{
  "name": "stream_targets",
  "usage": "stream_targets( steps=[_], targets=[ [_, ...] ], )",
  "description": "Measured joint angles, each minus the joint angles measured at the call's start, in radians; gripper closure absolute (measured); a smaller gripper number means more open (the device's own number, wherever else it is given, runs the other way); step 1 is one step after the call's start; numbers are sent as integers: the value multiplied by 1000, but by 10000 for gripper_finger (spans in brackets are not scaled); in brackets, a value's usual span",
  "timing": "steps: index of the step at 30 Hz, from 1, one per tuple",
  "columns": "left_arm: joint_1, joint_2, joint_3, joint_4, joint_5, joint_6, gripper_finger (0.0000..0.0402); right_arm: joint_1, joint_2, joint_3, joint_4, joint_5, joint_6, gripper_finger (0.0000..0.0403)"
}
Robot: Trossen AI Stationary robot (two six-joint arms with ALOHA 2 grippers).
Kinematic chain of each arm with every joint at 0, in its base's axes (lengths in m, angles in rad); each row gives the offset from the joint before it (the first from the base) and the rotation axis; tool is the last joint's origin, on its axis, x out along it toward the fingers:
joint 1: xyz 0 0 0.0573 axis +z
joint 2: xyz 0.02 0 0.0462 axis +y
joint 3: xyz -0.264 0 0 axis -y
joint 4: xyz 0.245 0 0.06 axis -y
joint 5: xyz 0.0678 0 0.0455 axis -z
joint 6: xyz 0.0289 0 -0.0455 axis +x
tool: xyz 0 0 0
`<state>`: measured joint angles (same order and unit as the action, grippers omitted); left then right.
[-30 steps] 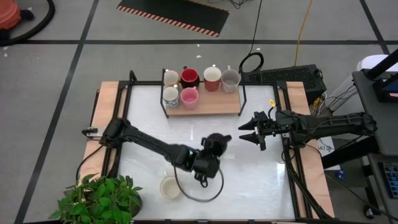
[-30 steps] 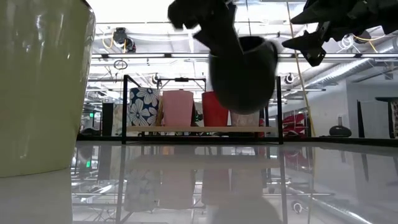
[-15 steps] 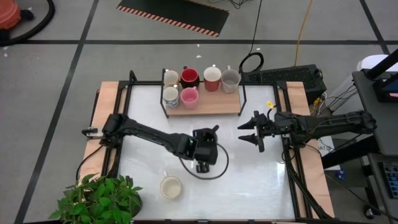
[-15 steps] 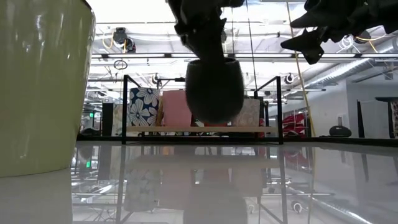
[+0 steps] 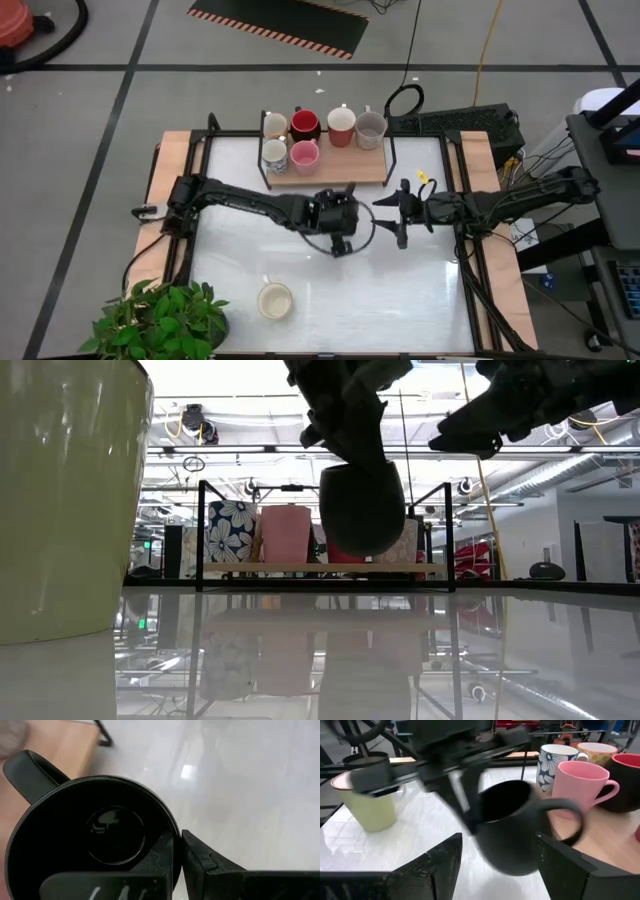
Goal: Place coffee mugs
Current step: Put the black mug on the shelf
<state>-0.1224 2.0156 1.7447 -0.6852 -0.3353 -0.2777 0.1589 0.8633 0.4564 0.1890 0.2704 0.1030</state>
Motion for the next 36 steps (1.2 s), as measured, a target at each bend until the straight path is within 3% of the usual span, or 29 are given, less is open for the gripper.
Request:
stream_targets(
  steps=[4, 11, 20, 31, 36],
  targets=[
    [79, -8, 0, 11, 27, 28, 384, 0, 7, 0, 14, -4, 0, 172],
    [216, -6, 0, 33, 160, 122, 376, 0, -5, 0, 8, -9, -6, 172],
    [305, -6, 0, 37, 228, 182, 370, 0, -6, 0, 9, -9, -16, 172],
    [318, -6, 0, 28, 227, 222, 367, 0, -6, 0, 8, -10, -19, 172],
    [318, -6, 0, 23, 168, 232, 367, 0, -6, 0, 8, -10, -19, 172]
  ],
)
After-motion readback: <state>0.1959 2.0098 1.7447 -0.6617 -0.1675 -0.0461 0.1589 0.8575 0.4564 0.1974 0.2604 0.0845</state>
